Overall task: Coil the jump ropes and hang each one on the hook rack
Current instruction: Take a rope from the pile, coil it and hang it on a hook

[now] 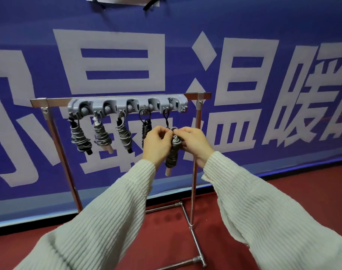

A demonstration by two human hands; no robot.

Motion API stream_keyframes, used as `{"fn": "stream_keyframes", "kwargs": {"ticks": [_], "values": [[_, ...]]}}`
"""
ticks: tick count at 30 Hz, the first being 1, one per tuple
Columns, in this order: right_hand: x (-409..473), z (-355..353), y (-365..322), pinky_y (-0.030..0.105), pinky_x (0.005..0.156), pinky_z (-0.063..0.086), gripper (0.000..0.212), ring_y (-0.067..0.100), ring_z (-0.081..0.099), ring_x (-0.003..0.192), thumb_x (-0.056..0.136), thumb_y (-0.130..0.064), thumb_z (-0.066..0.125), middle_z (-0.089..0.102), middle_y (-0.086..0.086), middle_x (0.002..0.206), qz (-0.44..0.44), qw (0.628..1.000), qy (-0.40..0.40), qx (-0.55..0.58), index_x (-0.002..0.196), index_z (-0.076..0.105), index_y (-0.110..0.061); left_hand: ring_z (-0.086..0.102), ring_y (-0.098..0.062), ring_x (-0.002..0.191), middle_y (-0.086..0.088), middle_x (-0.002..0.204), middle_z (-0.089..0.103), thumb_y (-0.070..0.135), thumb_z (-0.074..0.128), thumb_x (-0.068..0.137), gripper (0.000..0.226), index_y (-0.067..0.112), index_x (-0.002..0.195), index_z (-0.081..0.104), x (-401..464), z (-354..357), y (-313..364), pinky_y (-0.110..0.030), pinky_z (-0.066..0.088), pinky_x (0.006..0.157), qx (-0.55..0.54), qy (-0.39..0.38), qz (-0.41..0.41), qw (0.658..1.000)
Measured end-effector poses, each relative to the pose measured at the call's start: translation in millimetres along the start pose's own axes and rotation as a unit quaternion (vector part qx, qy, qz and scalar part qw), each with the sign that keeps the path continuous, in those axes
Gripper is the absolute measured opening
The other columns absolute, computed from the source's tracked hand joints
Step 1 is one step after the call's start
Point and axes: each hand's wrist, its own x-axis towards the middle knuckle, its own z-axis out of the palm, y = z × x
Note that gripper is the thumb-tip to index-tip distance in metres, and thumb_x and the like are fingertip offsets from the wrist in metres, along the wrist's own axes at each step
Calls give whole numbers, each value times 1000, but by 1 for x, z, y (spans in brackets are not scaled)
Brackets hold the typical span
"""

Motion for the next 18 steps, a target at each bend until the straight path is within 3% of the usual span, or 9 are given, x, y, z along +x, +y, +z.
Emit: {"fn": "stream_keyframes", "kwargs": {"ticks": [6,10,13,16,18], "values": [[42,-22,-5,41,89,61,17,22,72,98,99,-26,62,76,6,98,-20,997,64,32,100,76,-15,64,-12,85,10,86,67,31,58,99,14,20,93,65,50,43,13,-32,49,78,89,25,39,995],[75,-34,-6,48,87,61,17,22,74,92,96,-26,65,77,0,86,-57,988,142,-29,91,80,-20,60,-2,77,13,80,65,26,59,98,13,21,89,66,82,67,15,-22,44,67,77,30,31,996],[91,-39,-2,45,85,62,17,20,73,89,98,-24,64,77,1,86,-51,984,166,-31,92,79,-20,64,-11,80,7,83,67,22,60,98,11,18,92,69,99,82,11,-26,48,71,61,31,16,998],[104,-43,1,40,83,63,16,17,73,90,99,-23,64,76,0,88,-56,985,163,-19,91,78,-22,63,-7,78,6,84,67,22,59,98,11,18,92,68,107,90,8,-18,43,63,48,51,15,997],[116,-45,2,40,83,63,15,19,74,90,97,-24,66,77,1,88,-52,988,145,-12,90,79,-21,65,-10,79,5,83,69,23,60,98,13,19,89,68,113,92,3,-23,49,65,30,61,8,998]]}}
